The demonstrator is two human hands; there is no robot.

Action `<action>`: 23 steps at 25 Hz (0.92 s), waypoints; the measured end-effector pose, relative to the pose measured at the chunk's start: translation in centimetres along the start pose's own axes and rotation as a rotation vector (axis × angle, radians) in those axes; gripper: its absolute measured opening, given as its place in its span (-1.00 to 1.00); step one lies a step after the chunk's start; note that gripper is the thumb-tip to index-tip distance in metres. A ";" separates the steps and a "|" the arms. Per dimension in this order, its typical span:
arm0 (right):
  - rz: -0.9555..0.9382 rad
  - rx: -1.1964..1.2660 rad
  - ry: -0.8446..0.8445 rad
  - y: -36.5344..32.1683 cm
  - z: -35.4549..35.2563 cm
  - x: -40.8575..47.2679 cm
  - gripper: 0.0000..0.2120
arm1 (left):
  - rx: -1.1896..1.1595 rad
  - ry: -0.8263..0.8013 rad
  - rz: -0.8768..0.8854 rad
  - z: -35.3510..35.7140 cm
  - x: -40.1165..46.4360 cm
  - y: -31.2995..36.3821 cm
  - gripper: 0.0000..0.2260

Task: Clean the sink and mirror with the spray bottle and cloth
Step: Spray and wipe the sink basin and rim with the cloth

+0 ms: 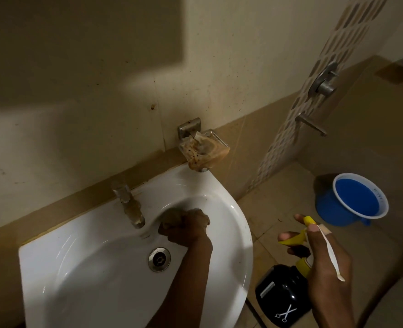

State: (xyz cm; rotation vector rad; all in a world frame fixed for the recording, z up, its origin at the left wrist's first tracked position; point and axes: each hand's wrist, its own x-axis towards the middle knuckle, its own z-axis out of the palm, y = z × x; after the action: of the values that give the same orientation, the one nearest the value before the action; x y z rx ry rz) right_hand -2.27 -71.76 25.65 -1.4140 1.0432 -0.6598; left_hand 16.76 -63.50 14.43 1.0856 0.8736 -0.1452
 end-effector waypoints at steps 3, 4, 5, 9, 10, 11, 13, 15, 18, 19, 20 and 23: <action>0.040 0.016 -0.012 0.3 -0.6 0.6 -0.54 | 0.314 -0.065 0.053 1.3 0.5 -2.2 -0.74; 0.032 0.012 -0.018 0.5 -0.9 0.8 -0.51 | 0.325 -0.119 0.071 1.7 -0.1 -2.6 -0.72; 0.025 0.004 -0.023 0.6 -1.1 0.8 -0.45 | 0.334 -0.153 0.121 1.9 -0.9 -2.6 -0.64; -0.004 -0.016 0.002 0.9 -1.4 0.6 -0.30 | 0.468 -0.249 0.286 2.0 -1.5 -3.5 -0.65; 0.012 -0.003 0.001 0.9 -1.3 0.5 -0.34 | 0.488 -0.306 0.291 1.9 -1.9 -3.4 -0.64; 0.016 -0.003 -0.001 0.8 -1.3 0.4 -0.36 | 0.508 -0.370 0.292 1.7 -1.8 -3.7 -0.63; -0.028 -0.035 -0.006 0.8 -1.2 0.3 -0.36 | 0.565 -0.528 0.300 1.3 -2.7 -3.2 -0.60; -0.085 -0.060 0.013 0.7 -1.1 0.0 -0.43 | 0.682 -0.682 0.345 0.9 -3.6 -2.8 -0.56; -0.155 -0.078 0.058 0.8 -1.6 0.0 -0.62 | 0.895 -0.870 0.432 -0.1 -4.8 -2.8 -0.51; -0.171 -0.076 0.065 0.7 -1.9 0.0 -0.64 | 0.947 -0.905 0.444 -0.6 -5.2 -2.9 -0.51; -0.179 -0.073 0.071 0.7 -2.2 0.0 -0.67 | 0.998 -0.940 0.452 -1.0 -5.5 -3.0 -0.51; -0.191 -0.072 0.080 0.4 -2.8 -0.4 -0.74 | 1.147 -1.098 0.457 -2.1 -6.6 -3.1 -0.50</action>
State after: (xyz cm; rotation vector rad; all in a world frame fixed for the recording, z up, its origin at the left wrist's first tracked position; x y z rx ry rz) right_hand -4.97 -72.71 25.69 -1.5737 1.0107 -0.8304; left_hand 9.61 -65.24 16.40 1.9032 -0.5790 -0.8296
